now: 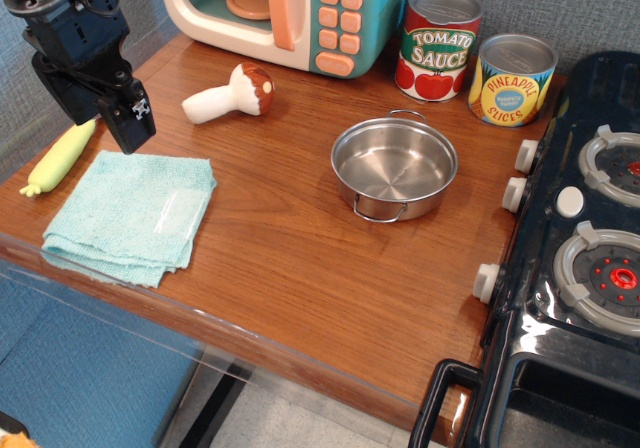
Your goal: Place the mushroom inside of the metal pot by the tin cans
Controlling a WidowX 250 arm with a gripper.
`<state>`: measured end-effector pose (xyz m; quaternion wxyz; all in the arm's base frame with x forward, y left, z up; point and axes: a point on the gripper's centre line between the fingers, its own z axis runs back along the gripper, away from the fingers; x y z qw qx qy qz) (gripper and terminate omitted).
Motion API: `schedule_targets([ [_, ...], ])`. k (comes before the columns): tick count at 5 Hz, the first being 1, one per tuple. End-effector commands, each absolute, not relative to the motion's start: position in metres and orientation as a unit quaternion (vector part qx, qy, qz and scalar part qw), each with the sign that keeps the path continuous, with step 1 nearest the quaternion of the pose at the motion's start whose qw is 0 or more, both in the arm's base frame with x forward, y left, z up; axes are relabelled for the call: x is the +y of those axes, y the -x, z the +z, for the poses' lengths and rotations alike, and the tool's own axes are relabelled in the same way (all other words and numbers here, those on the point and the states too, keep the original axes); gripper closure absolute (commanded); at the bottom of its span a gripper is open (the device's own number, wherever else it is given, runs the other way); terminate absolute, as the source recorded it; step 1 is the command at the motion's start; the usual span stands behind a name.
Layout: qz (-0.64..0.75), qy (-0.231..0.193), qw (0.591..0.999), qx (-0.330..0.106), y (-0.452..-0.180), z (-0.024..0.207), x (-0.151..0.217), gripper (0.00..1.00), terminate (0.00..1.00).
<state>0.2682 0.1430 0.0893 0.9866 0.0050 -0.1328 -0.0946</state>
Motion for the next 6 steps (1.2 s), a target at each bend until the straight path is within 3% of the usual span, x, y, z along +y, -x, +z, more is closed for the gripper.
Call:
schedule_targets([
  [1, -0.095, -0.005, 0.987, -0.133, -0.268, 0.089, 0.143, 0.00, 0.00],
  [4, -0.164, -0.041, 0.974, -0.152, -0.374, 0.088, 0.169, 0.00, 0.00],
  [5, -0.189, -0.036, 0.970, -0.146, -0.394, 0.078, 0.160, 0.00, 0.00],
  [6, -0.194, -0.013, 0.973, -0.126, -0.396, 0.054, 0.147, 0.00, 0.00],
])
